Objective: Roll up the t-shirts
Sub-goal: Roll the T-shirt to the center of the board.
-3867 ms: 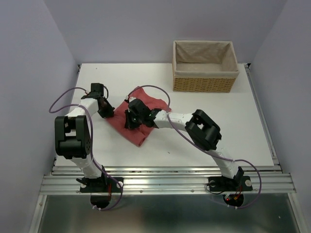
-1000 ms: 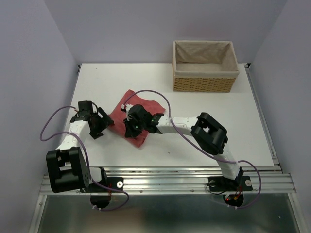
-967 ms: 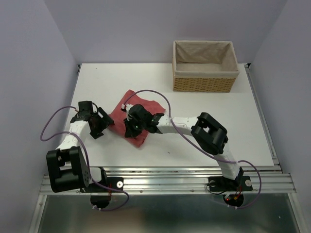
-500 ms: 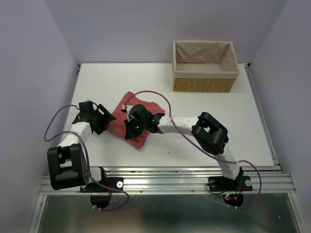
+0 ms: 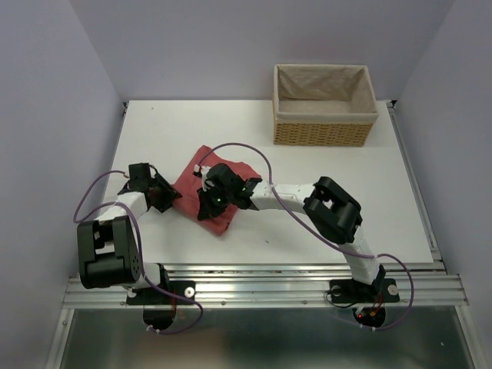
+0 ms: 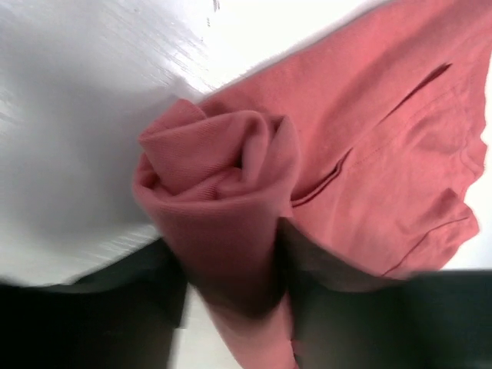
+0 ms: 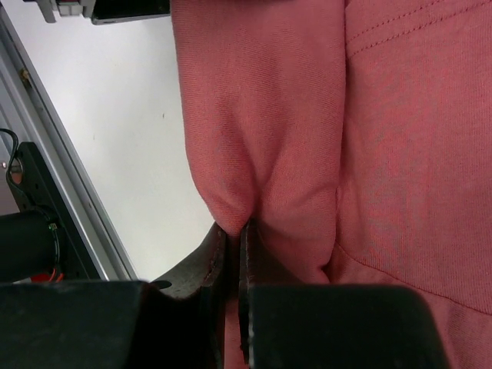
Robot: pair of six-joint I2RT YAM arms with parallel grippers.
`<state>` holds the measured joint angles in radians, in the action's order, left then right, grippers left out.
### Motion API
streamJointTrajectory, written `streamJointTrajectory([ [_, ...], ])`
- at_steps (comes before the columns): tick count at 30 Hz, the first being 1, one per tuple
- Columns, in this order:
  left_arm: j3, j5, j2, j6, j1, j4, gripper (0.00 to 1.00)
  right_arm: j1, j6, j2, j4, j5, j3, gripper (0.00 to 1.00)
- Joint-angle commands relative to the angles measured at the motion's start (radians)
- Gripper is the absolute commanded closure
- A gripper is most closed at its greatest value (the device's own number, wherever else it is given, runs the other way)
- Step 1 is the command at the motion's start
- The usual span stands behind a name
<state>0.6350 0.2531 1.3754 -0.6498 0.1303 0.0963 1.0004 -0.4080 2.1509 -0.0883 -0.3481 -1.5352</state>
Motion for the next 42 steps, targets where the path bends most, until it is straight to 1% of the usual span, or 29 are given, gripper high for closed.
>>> streamJointTrajectory([
  [1,-0.005,-0.015,0.017,0.004,-0.009,-0.015,0.63,-0.011,-0.008,-0.060,0.050,-0.028,0.010,0.99],
  [2,-0.005,-0.015,0.019,0.009,-0.009,-0.014,0.93,-0.011,-0.002,-0.063,0.050,-0.032,0.014,0.99],
  [3,-0.001,-0.017,0.022,0.010,-0.009,-0.010,1.00,-0.011,0.003,-0.071,0.048,-0.032,0.015,0.99],
  [4,0.002,-0.014,0.022,0.012,-0.009,-0.004,1.00,-0.011,0.006,-0.075,0.048,-0.031,0.018,0.99],
  [6,0.011,-0.015,0.019,0.022,-0.009,0.011,1.00,-0.011,0.026,-0.107,0.021,-0.005,0.024,0.86],
  [7,0.018,-0.026,0.017,0.025,-0.012,0.023,1.00,-0.011,0.041,-0.123,0.003,0.018,0.021,0.77],
  [8,0.026,-0.037,0.019,0.036,-0.011,0.058,1.00,-0.011,0.079,-0.138,-0.017,0.074,0.020,0.53],
  [9,0.046,-0.049,0.020,0.041,-0.011,0.077,1.00,-0.011,0.099,-0.157,-0.046,0.101,0.021,0.43],
  [10,0.054,-0.069,0.024,0.045,-0.011,0.106,1.00,-0.011,0.138,-0.187,-0.062,0.148,0.020,0.36],
  [15,0.097,-0.077,0.030,0.065,-0.011,0.144,1.00,-0.002,0.225,-0.279,-0.100,0.267,0.061,0.34],
  [17,0.100,-0.078,0.019,0.064,-0.011,0.149,1.00,0.027,0.277,-0.307,-0.111,0.323,0.079,0.34],
  [18,0.100,-0.078,0.010,0.065,-0.011,0.152,1.00,0.061,0.299,-0.316,-0.120,0.407,0.080,0.33],
  [20,0.103,-0.084,0.005,0.068,-0.011,0.164,1.00,0.092,0.346,-0.316,-0.139,0.490,0.081,0.30],
  [22,0.109,-0.089,0.010,0.072,-0.011,0.177,1.00,0.130,0.394,-0.295,-0.156,0.559,0.080,0.27],
  [26,0.114,-0.078,0.013,0.070,-0.012,0.175,1.00,0.187,0.455,-0.255,-0.153,0.603,0.058,0.24],
  [27,0.115,-0.077,0.011,0.072,-0.011,0.174,1.00,0.196,0.457,-0.244,-0.148,0.626,0.047,0.24],
  [33,0.121,-0.084,0.014,0.078,-0.011,0.183,1.00,0.239,0.457,-0.140,-0.114,0.632,0.017,0.25],
  [37,0.115,-0.107,0.011,0.078,-0.012,0.186,1.00,0.264,0.482,-0.074,-0.096,0.666,-0.008,0.25],
  [40,0.115,-0.118,0.005,0.082,-0.012,0.194,1.00,0.274,0.515,-0.030,-0.036,0.748,0.003,0.26],
  [42,0.115,-0.120,0.005,0.082,-0.012,0.194,1.00,0.274,0.535,-0.003,-0.007,0.804,0.015,0.29],
])
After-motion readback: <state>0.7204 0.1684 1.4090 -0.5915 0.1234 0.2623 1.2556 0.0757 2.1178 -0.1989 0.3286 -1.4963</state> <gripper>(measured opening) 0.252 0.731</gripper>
